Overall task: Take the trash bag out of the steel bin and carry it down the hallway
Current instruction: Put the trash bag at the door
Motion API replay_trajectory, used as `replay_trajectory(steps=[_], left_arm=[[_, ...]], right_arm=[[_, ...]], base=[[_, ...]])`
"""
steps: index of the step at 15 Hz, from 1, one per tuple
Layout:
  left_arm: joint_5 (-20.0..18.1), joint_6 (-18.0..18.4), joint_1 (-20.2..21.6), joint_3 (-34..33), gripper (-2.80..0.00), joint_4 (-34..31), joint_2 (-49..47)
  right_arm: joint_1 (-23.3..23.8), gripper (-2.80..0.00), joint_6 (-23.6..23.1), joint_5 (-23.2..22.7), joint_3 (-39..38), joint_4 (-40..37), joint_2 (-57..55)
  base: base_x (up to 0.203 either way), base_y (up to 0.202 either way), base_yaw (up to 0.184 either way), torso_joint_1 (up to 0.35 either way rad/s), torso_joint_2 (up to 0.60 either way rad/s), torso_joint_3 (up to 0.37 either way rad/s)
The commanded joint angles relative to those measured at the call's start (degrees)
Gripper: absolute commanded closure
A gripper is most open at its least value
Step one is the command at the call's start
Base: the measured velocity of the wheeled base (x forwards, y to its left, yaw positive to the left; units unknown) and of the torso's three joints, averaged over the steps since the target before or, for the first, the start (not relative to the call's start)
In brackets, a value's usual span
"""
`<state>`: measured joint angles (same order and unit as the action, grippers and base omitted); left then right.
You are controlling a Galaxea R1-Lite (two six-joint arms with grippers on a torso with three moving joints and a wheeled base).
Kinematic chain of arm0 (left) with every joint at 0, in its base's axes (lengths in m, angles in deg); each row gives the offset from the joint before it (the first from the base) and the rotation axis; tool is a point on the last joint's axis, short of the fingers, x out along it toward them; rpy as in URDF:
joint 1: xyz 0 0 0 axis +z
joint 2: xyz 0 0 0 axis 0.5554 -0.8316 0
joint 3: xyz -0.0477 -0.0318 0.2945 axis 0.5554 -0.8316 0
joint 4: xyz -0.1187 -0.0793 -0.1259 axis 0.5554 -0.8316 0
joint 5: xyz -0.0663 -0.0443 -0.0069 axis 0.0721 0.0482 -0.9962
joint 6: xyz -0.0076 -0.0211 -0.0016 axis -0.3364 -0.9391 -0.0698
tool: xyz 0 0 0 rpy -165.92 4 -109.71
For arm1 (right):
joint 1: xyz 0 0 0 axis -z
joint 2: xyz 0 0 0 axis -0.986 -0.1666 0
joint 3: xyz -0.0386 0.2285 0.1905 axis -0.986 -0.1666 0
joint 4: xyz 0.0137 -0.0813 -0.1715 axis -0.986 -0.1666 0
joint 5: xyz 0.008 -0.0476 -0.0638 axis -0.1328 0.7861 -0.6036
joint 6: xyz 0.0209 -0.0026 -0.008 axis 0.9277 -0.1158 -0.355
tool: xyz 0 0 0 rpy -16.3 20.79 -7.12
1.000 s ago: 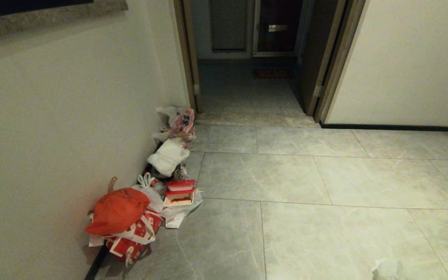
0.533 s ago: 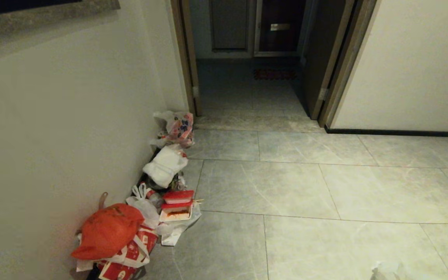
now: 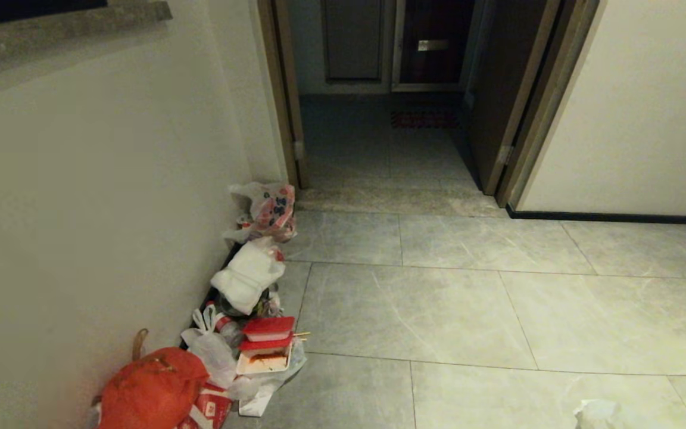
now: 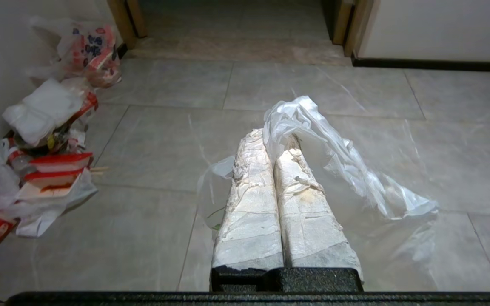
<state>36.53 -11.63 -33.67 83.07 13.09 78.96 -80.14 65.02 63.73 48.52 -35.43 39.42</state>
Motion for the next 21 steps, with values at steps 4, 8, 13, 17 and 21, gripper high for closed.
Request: replay_trajectory(steps=[4,8,13,17,21], left_arm=[[-0.1,0.2,0.0,0.0,0.00,0.0,-0.1],[-0.1,0.2,0.0,0.0,0.00,0.0,0.0],[-0.1,0.2,0.0,0.0,0.00,0.0,-0.1],[-0.1,0.2,-0.1,0.0,0.00,0.0,-0.1],[0.0,0.2,0.0,0.0,0.00,0.1,-0.1]], right_arm=[[0.0,0.00,0.0,0.0,-0.1,0.1,0.0],[0.0,0.00,-0.1,0.0,0.0,0.1,0.0],[0.0,0.00,0.0,0.0,0.0,0.1,0.0],[0.0,0.00,0.0,0.0,0.0,0.2,0.0],[0.0,0.00,0.2,0.0,-0.1,0.2,0.0]], base=[[0.192,0.000,0.001,0.004,0.00,0.003],[0.113,0.000,0.001,0.000,0.00,0.003],[0.000,0.000,0.000,0.000,0.00,0.000],[0.070,0.000,-0.001,-0.001,0.00,0.001],[0.199,0.000,0.000,0.005,0.01,0.002]])
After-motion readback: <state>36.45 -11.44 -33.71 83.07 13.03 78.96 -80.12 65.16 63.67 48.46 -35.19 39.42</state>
